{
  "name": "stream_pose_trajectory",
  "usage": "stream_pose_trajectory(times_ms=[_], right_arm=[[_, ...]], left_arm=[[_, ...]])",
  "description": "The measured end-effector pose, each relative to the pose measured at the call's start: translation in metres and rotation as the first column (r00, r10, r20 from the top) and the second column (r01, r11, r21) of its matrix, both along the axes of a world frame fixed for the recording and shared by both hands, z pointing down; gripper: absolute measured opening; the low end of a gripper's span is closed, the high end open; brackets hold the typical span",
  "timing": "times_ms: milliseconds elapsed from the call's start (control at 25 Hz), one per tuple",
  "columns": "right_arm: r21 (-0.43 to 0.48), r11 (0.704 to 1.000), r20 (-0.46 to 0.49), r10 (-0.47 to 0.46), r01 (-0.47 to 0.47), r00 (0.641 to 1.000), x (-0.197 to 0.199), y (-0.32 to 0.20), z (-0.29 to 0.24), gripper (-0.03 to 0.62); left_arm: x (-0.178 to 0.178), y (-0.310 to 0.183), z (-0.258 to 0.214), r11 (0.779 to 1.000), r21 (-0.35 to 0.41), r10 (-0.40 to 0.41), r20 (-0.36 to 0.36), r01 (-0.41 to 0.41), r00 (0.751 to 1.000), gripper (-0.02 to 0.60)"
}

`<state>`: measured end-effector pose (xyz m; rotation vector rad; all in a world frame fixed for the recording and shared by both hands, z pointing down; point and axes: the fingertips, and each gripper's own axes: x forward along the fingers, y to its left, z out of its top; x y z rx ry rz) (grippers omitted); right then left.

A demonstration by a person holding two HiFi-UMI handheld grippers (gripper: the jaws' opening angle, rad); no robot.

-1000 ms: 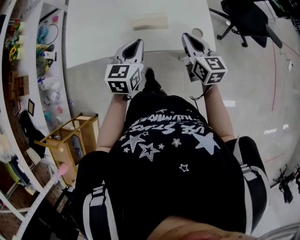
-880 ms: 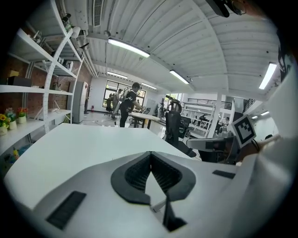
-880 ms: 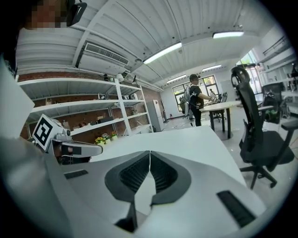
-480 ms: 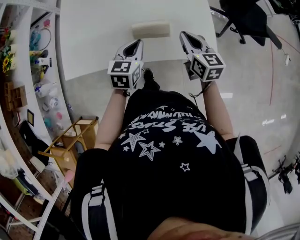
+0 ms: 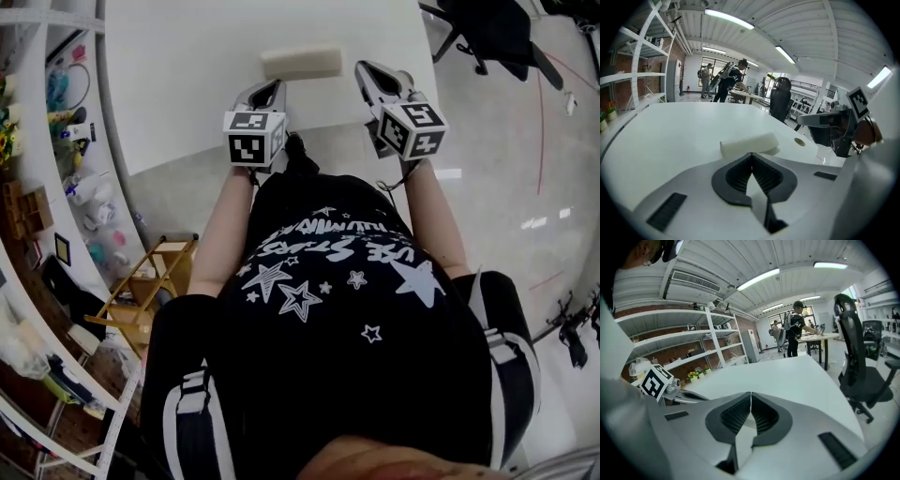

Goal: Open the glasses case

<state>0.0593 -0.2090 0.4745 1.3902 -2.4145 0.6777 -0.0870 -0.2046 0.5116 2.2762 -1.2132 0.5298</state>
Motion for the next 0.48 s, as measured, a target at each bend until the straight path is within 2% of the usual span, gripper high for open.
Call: stream_pose_trajectory(times_ms=[240, 480], right_arm=[[-0.007, 1.0, -0.014, 0.012, -0.012, 1.0, -0.003, -0.009, 0.003, 0.009], [-0.006, 1.0, -0.027, 0.026, -0.026, 0.999, -0.006, -0.015, 0.001, 0.009]], left_arm=[[-0.004, -0.01, 0.021, 0.996, -0.086, 0.006, 0.043, -0.003, 0.999, 0.012], [-0.004, -0.014, 0.031, 0.991, -0.13, 0.033, 0.061, -0.025, 0.998, 0.012]])
